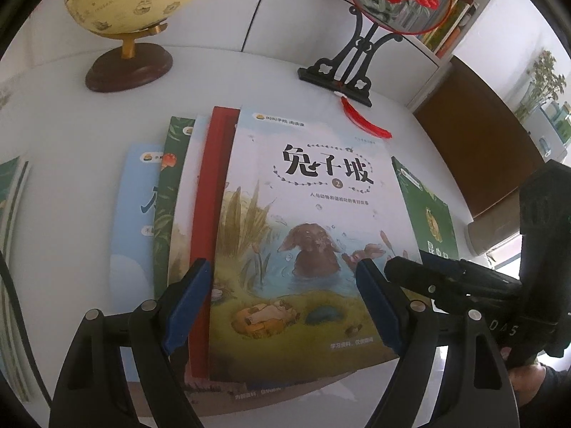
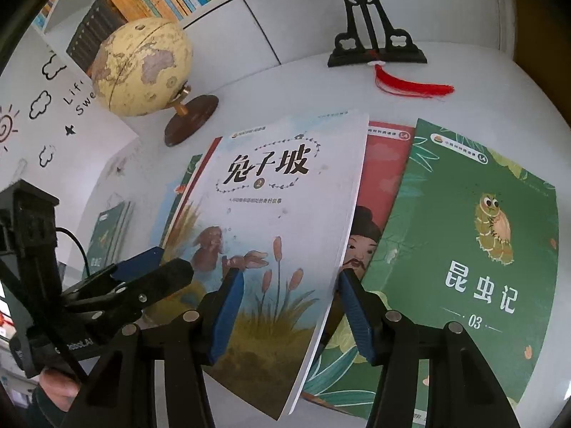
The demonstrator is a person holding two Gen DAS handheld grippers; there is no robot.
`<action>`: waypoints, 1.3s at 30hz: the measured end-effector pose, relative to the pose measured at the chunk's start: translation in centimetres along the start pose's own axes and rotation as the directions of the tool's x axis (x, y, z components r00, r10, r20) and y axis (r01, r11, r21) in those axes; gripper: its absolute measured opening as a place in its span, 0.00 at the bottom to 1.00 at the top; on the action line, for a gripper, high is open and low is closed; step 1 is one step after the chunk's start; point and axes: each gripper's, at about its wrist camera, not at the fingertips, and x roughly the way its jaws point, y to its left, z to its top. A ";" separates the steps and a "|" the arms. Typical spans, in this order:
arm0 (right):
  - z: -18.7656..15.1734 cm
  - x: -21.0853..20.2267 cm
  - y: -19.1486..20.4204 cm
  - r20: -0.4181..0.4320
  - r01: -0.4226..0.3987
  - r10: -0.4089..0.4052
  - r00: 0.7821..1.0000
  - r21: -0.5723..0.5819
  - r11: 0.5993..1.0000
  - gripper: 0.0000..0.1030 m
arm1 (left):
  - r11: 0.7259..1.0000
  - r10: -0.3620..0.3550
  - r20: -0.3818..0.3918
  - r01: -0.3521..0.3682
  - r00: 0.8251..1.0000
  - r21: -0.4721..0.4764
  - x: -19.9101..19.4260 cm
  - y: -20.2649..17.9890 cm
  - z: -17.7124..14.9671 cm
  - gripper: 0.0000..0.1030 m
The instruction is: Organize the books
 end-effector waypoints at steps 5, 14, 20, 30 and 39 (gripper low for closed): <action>-0.9 -0.5 0.4 -0.008 -0.005 0.005 1.000 -0.005 1.000 0.53 | 1.000 0.001 -0.017 -0.001 1.000 -0.002 -1.2 -0.1 -1.4 0.78; -5.9 -2.3 3.3 -0.062 0.000 -0.005 0.998 -0.088 0.996 0.53 | 1.000 0.008 -0.050 -0.009 0.999 -0.021 -4.5 0.1 -6.6 0.78; -8.2 -2.8 1.7 -0.150 -0.043 0.038 0.988 -0.029 0.999 0.53 | 0.998 0.049 -0.058 -0.051 0.997 -0.038 -5.3 0.7 -8.2 0.74; -9.5 -2.6 -0.9 -0.133 -0.200 0.219 0.967 0.139 0.970 0.53 | 0.990 -0.019 -0.079 0.008 0.997 -0.142 -4.2 2.0 -8.5 0.61; -9.0 -0.6 -0.5 -0.115 -0.303 0.336 0.935 0.233 0.924 0.42 | 0.981 -0.067 -0.078 0.051 0.995 -0.187 -3.5 1.9 -8.5 0.61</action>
